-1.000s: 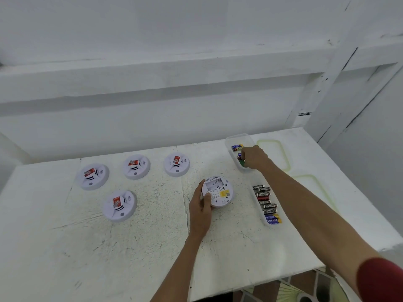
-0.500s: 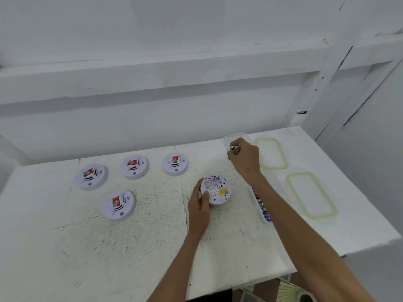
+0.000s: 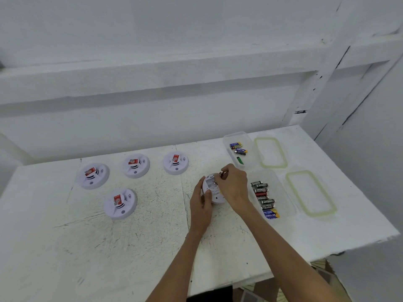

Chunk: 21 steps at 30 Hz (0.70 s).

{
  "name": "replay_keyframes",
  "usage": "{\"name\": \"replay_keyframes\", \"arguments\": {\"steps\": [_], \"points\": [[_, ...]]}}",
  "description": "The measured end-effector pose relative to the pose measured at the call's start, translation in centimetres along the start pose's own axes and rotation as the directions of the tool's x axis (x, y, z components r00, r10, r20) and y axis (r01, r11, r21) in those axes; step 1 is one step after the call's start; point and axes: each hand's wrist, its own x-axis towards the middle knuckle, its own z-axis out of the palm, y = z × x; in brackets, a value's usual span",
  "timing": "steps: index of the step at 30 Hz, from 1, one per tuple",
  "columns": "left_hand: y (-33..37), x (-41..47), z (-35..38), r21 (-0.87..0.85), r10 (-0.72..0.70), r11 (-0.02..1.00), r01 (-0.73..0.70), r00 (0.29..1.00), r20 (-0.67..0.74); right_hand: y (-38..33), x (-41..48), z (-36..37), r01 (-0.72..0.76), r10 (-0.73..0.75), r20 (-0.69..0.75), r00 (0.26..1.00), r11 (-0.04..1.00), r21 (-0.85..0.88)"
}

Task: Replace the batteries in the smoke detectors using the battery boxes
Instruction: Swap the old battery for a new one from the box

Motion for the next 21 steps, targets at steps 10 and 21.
{"name": "replay_keyframes", "arguments": {"steps": [10,21], "points": [[-0.4,0.3,-0.1,0.004,-0.005,1.0,0.005,1.0,-0.026,0.9,-2.9,1.5,0.16,-0.203,-0.065,0.977,0.898,-0.41],[-0.3,0.3,-0.5,0.039,-0.004,0.999,0.005,1.0,-0.013,0.7,-4.1,1.6,0.226,-0.209,0.086,0.974,0.888,-0.4]]}}
